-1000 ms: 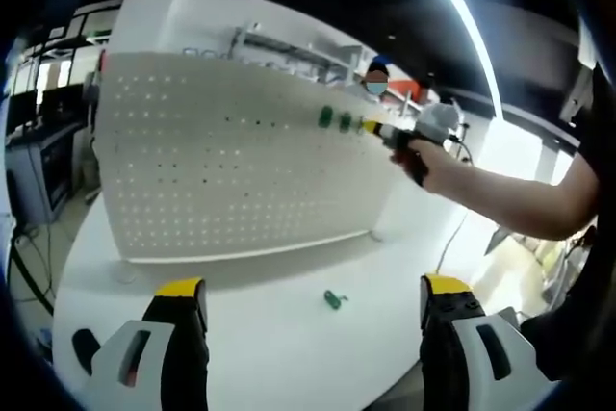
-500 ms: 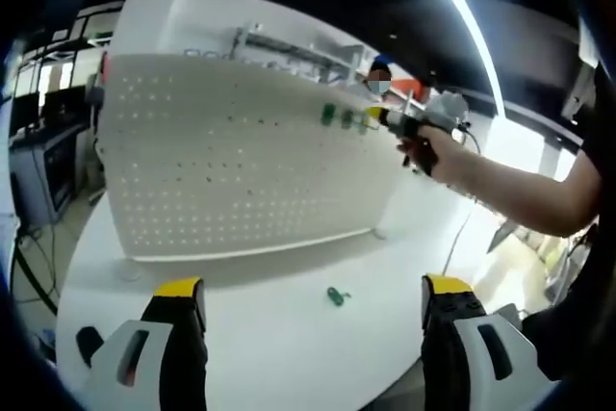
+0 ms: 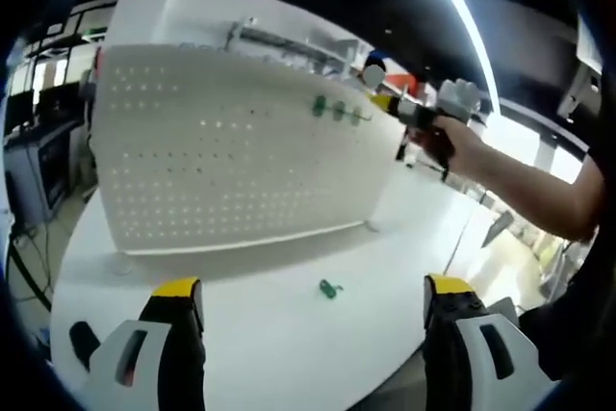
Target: Insert the hook assembly into the mounting plate slot until the hook locks in place.
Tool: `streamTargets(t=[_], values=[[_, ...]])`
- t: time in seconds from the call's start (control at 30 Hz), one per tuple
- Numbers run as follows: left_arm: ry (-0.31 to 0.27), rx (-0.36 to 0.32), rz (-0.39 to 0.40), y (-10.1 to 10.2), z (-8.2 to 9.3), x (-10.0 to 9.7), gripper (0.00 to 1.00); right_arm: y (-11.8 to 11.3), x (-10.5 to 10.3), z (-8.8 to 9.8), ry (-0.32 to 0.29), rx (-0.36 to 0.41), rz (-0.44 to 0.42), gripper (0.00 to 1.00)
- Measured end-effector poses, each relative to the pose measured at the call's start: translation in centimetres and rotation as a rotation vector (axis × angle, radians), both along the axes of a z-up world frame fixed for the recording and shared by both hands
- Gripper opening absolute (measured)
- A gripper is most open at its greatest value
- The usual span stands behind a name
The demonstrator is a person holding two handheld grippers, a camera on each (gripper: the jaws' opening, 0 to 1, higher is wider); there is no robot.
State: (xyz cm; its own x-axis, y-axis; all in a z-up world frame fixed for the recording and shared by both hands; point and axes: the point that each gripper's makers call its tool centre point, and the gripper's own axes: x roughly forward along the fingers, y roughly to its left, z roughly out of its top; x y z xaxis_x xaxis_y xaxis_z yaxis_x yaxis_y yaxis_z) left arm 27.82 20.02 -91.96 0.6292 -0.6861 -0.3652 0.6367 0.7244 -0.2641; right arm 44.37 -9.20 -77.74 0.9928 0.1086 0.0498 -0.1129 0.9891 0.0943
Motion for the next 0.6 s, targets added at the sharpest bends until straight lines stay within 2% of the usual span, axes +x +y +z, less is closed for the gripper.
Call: streamTargets(t=[0.37,0.6], values=[[0.01,-0.003,-0.024,-0.3,-0.1,-1.2,0.97,1.8,-3.6,-3.2,0.062,-0.012,0.038,0.26],[0.02,0.012,-0.036,-0.4,-0.6,-1.8,0.96,3.3,-6.4,-6.2,0.128,-0.031,0.077,0.26]])
